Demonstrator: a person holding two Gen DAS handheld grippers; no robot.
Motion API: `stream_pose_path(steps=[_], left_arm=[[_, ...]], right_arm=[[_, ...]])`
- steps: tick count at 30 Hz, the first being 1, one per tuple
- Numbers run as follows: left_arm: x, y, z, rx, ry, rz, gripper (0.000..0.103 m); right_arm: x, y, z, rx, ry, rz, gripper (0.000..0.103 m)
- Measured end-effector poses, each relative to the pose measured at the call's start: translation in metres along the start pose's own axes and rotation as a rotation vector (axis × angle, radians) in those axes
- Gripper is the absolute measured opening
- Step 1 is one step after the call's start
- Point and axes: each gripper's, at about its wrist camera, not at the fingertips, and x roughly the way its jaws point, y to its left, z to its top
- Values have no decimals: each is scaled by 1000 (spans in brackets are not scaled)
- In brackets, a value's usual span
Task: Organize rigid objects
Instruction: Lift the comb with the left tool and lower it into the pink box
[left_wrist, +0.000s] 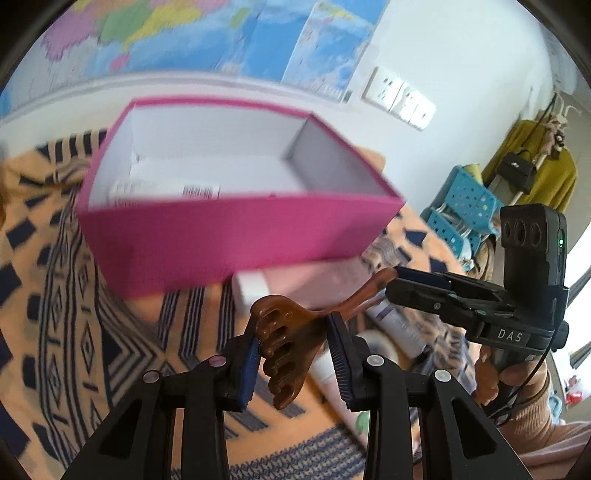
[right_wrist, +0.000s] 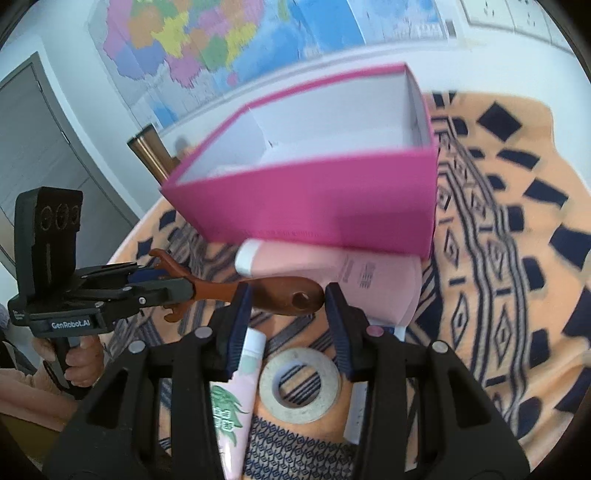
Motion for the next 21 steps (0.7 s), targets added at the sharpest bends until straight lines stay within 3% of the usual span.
stream_pose_path(steps=[12, 21], left_arm=[[-22, -20, 65, 94, -109, -19, 35], [8, -17, 95, 85, -96, 34, 38]], right_arm=[[-42, 5, 54, -62, -154, -22, 44], [-22, -18, 86, -35, -142, -37, 44]])
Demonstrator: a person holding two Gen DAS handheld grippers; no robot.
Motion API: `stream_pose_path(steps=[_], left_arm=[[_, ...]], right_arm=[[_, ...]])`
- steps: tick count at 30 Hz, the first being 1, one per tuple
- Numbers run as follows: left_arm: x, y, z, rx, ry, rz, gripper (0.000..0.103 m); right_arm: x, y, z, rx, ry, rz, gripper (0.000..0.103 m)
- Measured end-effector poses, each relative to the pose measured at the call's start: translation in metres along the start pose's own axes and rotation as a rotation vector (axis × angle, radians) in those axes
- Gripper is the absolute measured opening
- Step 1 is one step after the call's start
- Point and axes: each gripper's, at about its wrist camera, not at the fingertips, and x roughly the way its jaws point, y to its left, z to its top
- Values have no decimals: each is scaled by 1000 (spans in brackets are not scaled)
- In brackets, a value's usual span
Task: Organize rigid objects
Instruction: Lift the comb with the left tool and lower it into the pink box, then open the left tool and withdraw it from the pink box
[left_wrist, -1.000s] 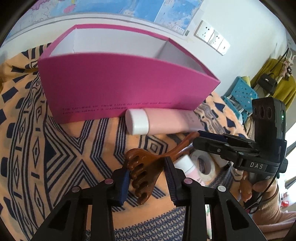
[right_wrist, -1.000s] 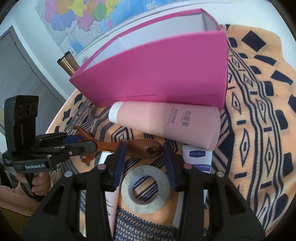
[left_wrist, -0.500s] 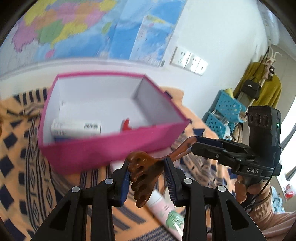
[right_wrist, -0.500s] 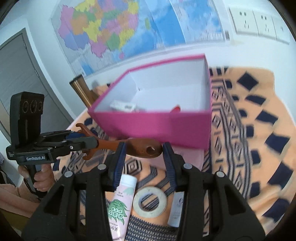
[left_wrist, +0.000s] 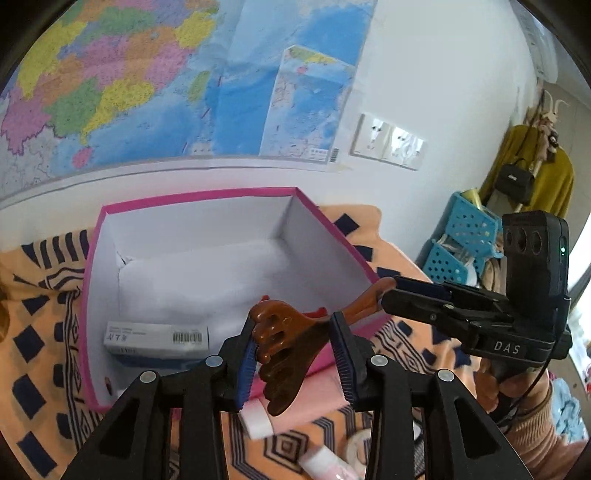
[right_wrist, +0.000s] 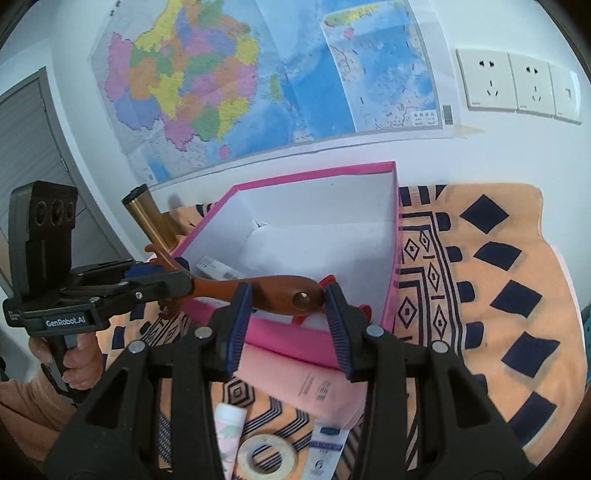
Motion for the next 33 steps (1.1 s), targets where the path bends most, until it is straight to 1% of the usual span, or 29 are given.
stream_pose_path(steps=[4, 8, 11, 13, 15, 17, 18, 24, 28, 30, 33], left_arm=[[15, 12, 5, -45, 36, -25, 39], [27, 16, 6, -54, 63, -14, 40], [36, 19, 7, -62, 82, -12, 45], [40, 20, 8, -68, 95, -4, 46], [46, 20, 8, -64, 111, 19, 46], [49, 20, 8, -63, 123, 23, 46], [50, 20, 7, -64, 127, 27, 47], [41, 21, 4, -53, 95, 68, 49], [19, 17, -5, -46, 35, 103, 51], [6, 13, -11, -30, -1, 112, 54], [-11, 6, -20, -1, -40, 113, 56]], right_arm=[[12, -8, 4, 12, 24, -11, 44], [23, -14, 3, 13, 50, -25, 44], [30, -16, 0, 12, 70, -35, 44], [32, -17, -2, 14, 78, -41, 44], [33, -18, -3, 11, 78, -53, 44], [31, -20, -3, 15, 69, -59, 44], [29, -20, -2, 18, 62, -60, 44], [17, -17, -3, 15, 42, -50, 44], [7, -12, -12, 7, 36, -30, 45], [1, -11, -19, 9, 35, -19, 47], [-9, -10, -31, 14, 37, -6, 49]])
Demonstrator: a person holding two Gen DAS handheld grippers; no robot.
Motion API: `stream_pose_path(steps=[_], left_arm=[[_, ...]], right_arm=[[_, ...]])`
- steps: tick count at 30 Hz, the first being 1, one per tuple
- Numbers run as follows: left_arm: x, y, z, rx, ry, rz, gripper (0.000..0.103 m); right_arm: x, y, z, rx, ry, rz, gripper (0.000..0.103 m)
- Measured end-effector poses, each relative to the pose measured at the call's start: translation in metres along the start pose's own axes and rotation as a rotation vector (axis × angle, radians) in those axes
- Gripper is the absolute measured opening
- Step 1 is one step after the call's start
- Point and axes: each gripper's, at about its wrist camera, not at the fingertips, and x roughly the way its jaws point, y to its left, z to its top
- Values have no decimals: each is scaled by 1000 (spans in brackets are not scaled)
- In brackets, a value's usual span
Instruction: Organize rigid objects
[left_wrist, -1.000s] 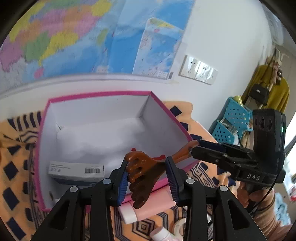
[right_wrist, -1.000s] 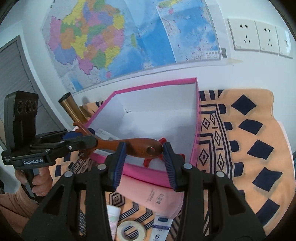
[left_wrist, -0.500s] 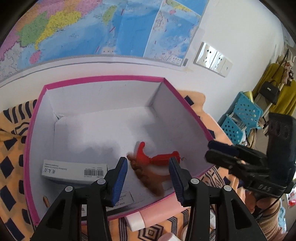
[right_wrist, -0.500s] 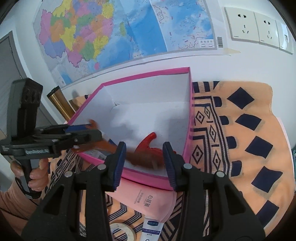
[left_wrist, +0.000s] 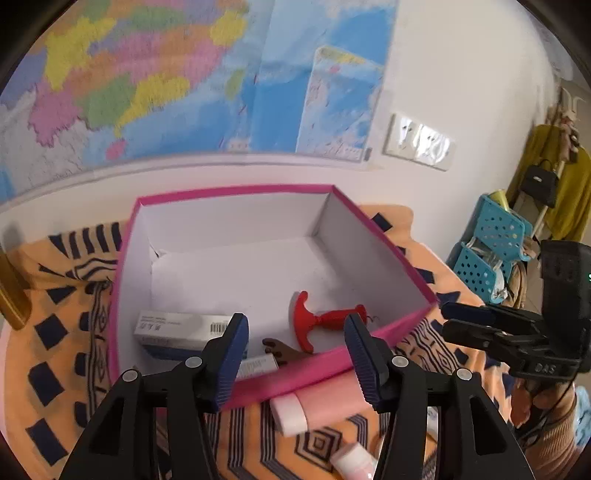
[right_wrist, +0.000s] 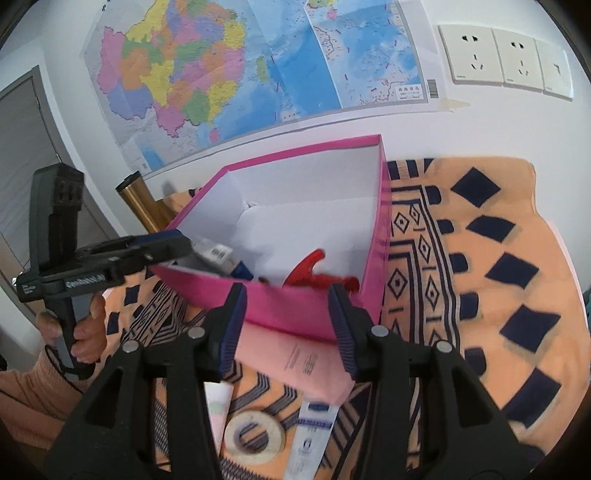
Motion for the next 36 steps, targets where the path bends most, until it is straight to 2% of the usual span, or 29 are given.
stream_pose_path(steps=[3, 6, 10, 17, 25, 36], left_arm=[[-14, -7, -11, 41, -16, -8, 56], [-19, -13, -26, 69, 1, -32, 57], [-9, -24, -49, 105, 60, -38, 57], [14, -31, -81, 102, 171, -70, 57], [26, -40, -96, 113, 211, -68, 57], [46, -52, -103, 147, 252, -48, 56]], right_arm=[[-8, 1, -14, 4, 12, 22, 49], [-12, 3, -27, 4, 31, 42, 49], [-14, 8, -50, 7, 74, 62, 49], [-11, 8, -84, 44, 147, 81, 50], [-1, 16, -114, 52, 227, 107, 50], [-12, 17, -120, 66, 191, 85, 50]])
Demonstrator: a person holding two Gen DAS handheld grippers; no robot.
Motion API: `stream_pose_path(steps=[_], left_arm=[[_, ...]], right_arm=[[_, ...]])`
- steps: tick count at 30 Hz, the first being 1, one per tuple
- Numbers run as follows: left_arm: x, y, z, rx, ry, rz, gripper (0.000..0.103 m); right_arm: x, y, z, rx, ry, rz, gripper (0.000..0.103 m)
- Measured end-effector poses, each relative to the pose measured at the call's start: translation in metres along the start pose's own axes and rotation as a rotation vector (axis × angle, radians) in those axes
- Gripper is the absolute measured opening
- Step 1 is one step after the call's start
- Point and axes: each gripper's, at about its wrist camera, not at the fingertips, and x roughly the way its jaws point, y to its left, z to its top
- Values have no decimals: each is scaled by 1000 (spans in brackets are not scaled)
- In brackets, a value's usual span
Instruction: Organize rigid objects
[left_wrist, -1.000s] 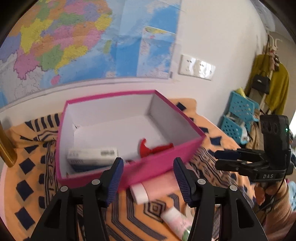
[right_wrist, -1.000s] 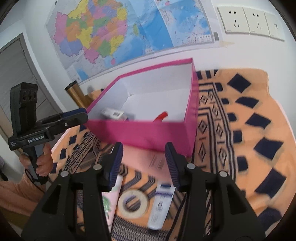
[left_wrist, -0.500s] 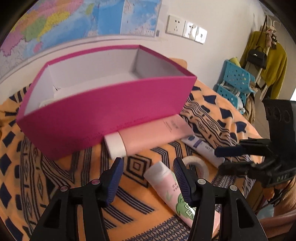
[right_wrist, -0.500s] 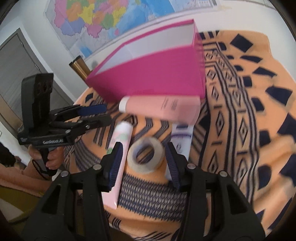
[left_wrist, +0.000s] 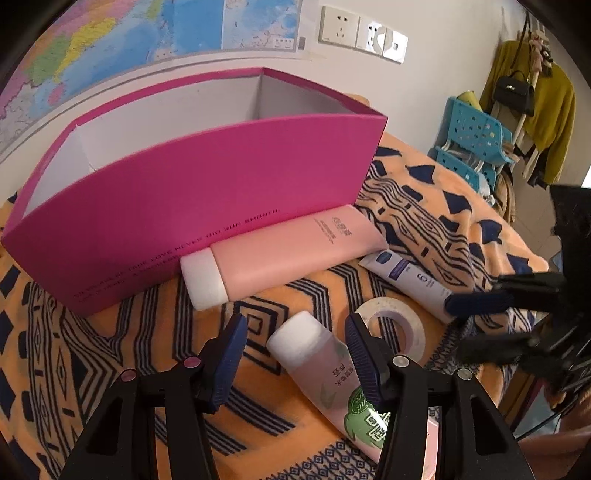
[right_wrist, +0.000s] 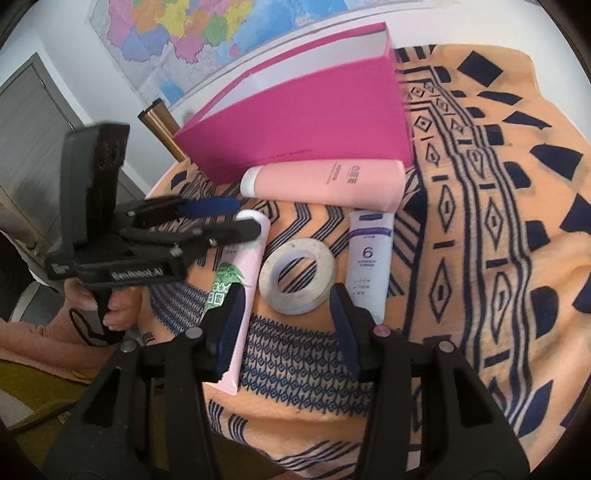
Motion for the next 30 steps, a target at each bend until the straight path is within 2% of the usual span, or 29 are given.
stream_pose_path(steps=[6, 11, 22, 23, 26, 30], left_arm=[[3, 2, -2, -5, 17, 32, 55], [6, 5, -6, -3, 42, 95, 55], [-1, 37, -24, -80, 78, 151, 54], [-3, 40, -25, -95, 79, 143, 54], [-17, 47, -22, -150, 40, 24, 54], [-26, 35, -14, -118, 4, -2, 54]], right_arm=[[-16, -13, 2, 17, -44, -64, 50], [-14, -25, -1, 41, -19, -111, 50], [5, -8, -11, 7, 41, -44, 50], [8, -6, -10, 2, 41, -44, 49], [13, -3, -8, 11, 37, -29, 50], [25, 3, -2, 26, 36, 43, 49]])
